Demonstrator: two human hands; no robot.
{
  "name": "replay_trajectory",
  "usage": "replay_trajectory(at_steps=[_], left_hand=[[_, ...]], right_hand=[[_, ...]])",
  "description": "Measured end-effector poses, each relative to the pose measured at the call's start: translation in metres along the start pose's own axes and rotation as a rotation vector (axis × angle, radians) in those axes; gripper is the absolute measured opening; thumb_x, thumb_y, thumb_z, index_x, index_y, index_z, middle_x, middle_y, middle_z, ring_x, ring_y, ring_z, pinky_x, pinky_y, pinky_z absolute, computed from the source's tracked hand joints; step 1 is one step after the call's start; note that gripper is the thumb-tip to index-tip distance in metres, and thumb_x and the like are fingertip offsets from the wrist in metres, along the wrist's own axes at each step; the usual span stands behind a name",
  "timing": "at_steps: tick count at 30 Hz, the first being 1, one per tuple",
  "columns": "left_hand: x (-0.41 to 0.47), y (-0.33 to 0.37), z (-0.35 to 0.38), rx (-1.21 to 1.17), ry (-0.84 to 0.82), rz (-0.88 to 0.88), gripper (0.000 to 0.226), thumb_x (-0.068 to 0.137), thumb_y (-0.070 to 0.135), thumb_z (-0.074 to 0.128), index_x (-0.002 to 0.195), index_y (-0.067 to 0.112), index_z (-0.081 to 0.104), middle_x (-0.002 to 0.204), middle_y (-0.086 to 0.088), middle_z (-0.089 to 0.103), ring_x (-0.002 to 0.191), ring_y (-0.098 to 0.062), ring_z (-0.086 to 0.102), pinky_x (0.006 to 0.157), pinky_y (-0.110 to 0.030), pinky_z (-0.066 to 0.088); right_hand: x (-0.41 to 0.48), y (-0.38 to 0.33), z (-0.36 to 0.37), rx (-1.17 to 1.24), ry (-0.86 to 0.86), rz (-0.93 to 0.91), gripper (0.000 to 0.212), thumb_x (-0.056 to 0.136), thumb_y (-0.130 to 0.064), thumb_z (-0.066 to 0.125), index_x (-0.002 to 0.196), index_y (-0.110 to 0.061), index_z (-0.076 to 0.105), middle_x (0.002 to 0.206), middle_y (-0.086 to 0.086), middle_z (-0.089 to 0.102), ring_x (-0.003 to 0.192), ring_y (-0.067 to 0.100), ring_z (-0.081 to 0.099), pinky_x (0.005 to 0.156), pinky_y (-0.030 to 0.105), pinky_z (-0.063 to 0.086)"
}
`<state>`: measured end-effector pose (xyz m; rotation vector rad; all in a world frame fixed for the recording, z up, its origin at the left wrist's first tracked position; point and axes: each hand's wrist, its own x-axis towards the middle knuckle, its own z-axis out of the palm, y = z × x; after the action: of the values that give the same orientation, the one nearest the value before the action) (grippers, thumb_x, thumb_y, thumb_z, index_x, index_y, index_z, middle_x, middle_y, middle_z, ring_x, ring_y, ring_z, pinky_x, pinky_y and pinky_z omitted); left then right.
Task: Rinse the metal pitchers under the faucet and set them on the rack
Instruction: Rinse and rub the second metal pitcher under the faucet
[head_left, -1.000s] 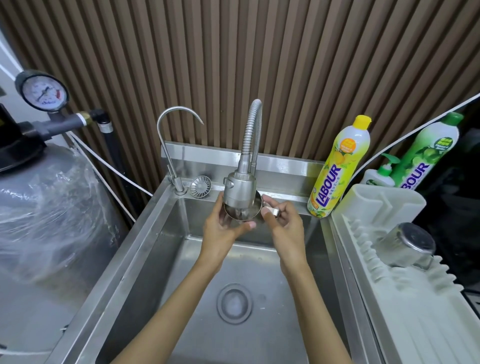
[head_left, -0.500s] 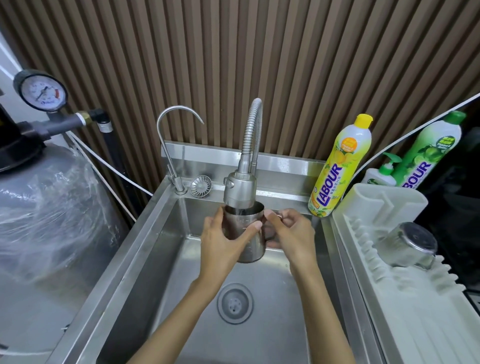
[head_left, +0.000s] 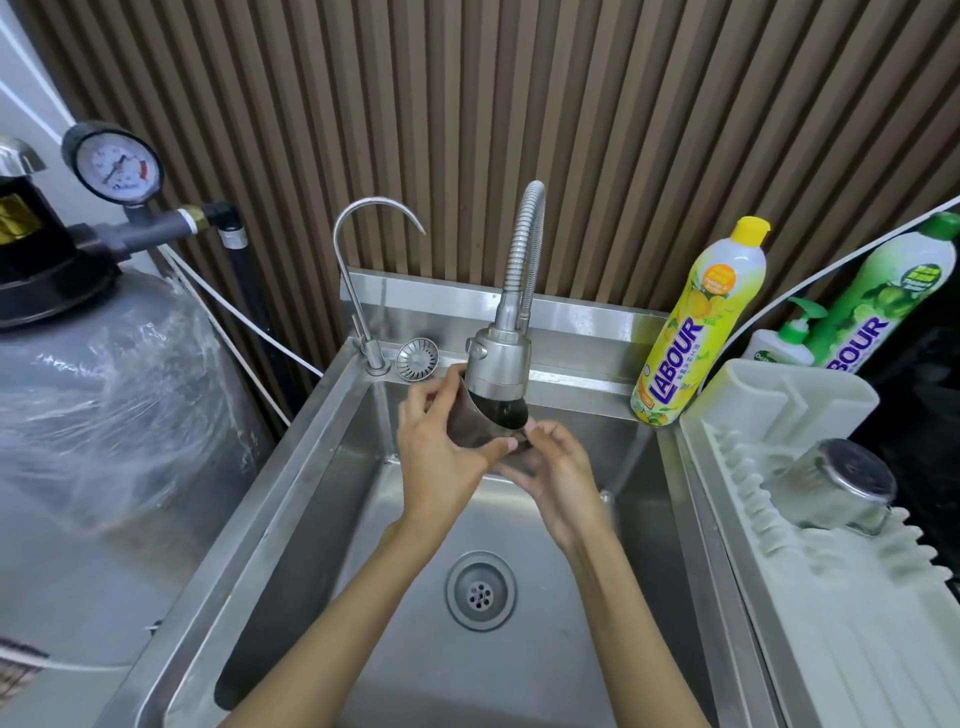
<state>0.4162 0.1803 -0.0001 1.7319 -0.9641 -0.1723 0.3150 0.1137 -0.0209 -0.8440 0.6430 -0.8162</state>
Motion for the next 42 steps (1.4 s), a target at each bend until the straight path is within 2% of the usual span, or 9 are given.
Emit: replay_trajectory(at_steps=[5, 10, 14, 20, 23, 28, 34, 38, 42], left_hand=[[-0.009, -0.006, 0.004, -0.010, -0.071, -0.215, 0.086, 0.048, 0.062, 0.078, 0.121, 0.022, 0.058, 0.101, 0.000, 0.052, 0.096, -0.012, 0.053, 0.083, -0.019, 0.037], [-0.014, -0.017, 0.022, -0.340, -0.174, -0.304, 0.070, 0.047, 0.050, 0.081, 0.109, 0.022, 0.062, 0.103, 0.002, 0.071, 0.102, -0.014, 0.066, 0.094, -0.032, 0.050], [0.009, -0.011, 0.020, -0.446, -0.168, -0.159, 0.090, 0.056, 0.020, 0.086, 0.134, 0.019, 0.043, 0.127, -0.003, 0.060, 0.118, -0.012, 0.056, 0.106, -0.033, 0.043], [0.013, -0.003, 0.001, -0.196, -0.067, 0.064, 0.086, 0.057, 0.010, 0.085, 0.118, 0.044, 0.034, 0.114, 0.030, 0.038, 0.105, 0.030, 0.037, 0.085, 0.006, 0.028], [0.008, -0.002, -0.003, -0.090, -0.031, -0.021, 0.088, 0.050, 0.044, 0.084, 0.128, 0.037, 0.043, 0.107, 0.014, 0.044, 0.103, 0.006, 0.043, 0.084, -0.005, 0.032], [0.001, 0.004, 0.004, 0.082, -0.083, -0.123, 0.061, 0.060, 0.060, 0.073, 0.106, 0.021, 0.061, 0.087, 0.002, 0.054, 0.087, -0.014, 0.056, 0.073, -0.020, 0.039], [0.002, 0.000, 0.014, -0.519, -0.312, -0.333, 0.064, 0.060, 0.026, 0.085, 0.118, 0.017, 0.058, 0.108, 0.003, 0.071, 0.104, -0.010, 0.064, 0.085, -0.017, 0.050], [0.013, -0.008, 0.016, -0.703, -0.284, -0.302, 0.072, 0.063, -0.013, 0.074, 0.127, 0.011, 0.050, 0.116, -0.006, 0.065, 0.108, -0.016, 0.061, 0.088, -0.020, 0.051], [0.018, -0.011, 0.006, -0.424, -0.214, -0.145, 0.086, 0.052, -0.001, 0.083, 0.127, 0.026, 0.051, 0.123, 0.004, 0.058, 0.115, -0.007, 0.055, 0.101, -0.019, 0.041]], right_hand=[[-0.007, -0.020, -0.003, -0.437, 0.190, -0.039, 0.021, 0.088, -0.021, 0.063, 0.079, -0.005, 0.052, 0.077, 0.011, 0.067, 0.067, 0.021, 0.069, 0.052, 0.036, 0.059], [-0.012, -0.037, 0.003, -0.957, 0.285, -0.351, 0.022, 0.081, -0.022, 0.068, 0.066, -0.027, 0.053, 0.090, -0.004, 0.073, 0.086, 0.018, 0.068, 0.082, 0.040, 0.053], [-0.009, -0.036, 0.008, -0.584, 0.147, -0.368, 0.018, 0.087, -0.006, 0.061, 0.074, -0.012, 0.049, 0.104, -0.018, 0.067, 0.098, -0.003, 0.063, 0.090, 0.018, 0.047], [0.003, -0.006, 0.006, -0.087, 0.000, -0.165, 0.022, 0.090, -0.002, 0.053, 0.072, -0.007, 0.043, 0.119, 0.013, 0.064, 0.109, 0.031, 0.060, 0.095, 0.041, 0.050], [-0.001, -0.010, 0.007, -0.167, 0.065, -0.120, 0.016, 0.090, -0.009, 0.056, 0.076, -0.006, 0.048, 0.081, 0.007, 0.068, 0.080, 0.026, 0.066, 0.072, 0.035, 0.060], [-0.010, -0.037, 0.007, -0.416, 0.259, 0.012, 0.020, 0.084, -0.020, 0.068, 0.073, -0.011, 0.053, 0.089, 0.017, 0.069, 0.082, 0.034, 0.070, 0.066, 0.044, 0.060], [-0.020, -0.053, 0.018, -0.881, 0.400, -0.346, 0.028, 0.080, -0.020, 0.069, 0.062, -0.025, 0.049, 0.084, -0.001, 0.070, 0.080, 0.019, 0.065, 0.078, 0.034, 0.052], [-0.012, -0.033, 0.019, -0.448, 0.252, -0.279, 0.029, 0.085, -0.001, 0.060, 0.066, -0.014, 0.044, 0.115, -0.002, 0.067, 0.102, 0.006, 0.063, 0.094, 0.024, 0.046], [0.000, -0.004, 0.005, 0.017, 0.065, -0.087, 0.028, 0.088, 0.004, 0.052, 0.067, -0.010, 0.040, 0.118, 0.011, 0.063, 0.108, 0.024, 0.061, 0.101, 0.040, 0.042]])
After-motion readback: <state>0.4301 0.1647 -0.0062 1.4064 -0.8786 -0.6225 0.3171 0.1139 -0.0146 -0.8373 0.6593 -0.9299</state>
